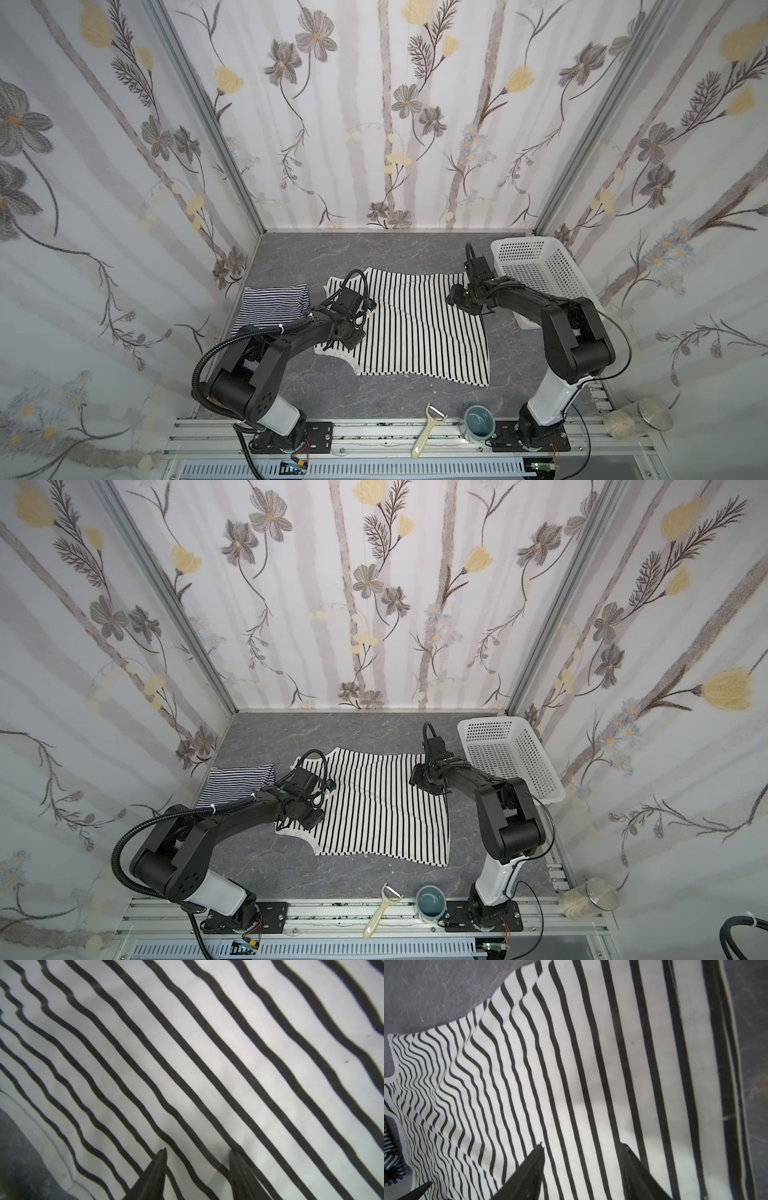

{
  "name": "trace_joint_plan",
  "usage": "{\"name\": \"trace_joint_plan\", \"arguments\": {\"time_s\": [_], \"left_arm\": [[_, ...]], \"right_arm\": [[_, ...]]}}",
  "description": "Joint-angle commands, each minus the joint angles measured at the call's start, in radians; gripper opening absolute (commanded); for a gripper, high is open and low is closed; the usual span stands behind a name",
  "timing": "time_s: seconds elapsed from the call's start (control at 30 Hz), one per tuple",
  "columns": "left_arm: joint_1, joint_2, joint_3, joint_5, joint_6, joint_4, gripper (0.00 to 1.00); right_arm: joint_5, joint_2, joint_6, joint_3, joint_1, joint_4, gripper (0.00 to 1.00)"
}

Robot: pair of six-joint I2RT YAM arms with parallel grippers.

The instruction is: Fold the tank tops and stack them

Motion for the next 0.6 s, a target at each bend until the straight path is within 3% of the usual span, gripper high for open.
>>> {"name": "trace_joint_plan", "arguments": {"time_s": [0.0,0.57], "left_arm": [[-0.002,0.02,-0.028,-0.058,0.031,-0.035,0.5],[-0.004,-0.096,-0.071,-0.073,0.047,-0.07,0.51]], "right_arm": [[-0.016,0.046,-0.016,0.042,-0.008,0.005,0.59],[-0.013,0.137,-0.019,0.101,-0.037,-0.043,0.58]]}}
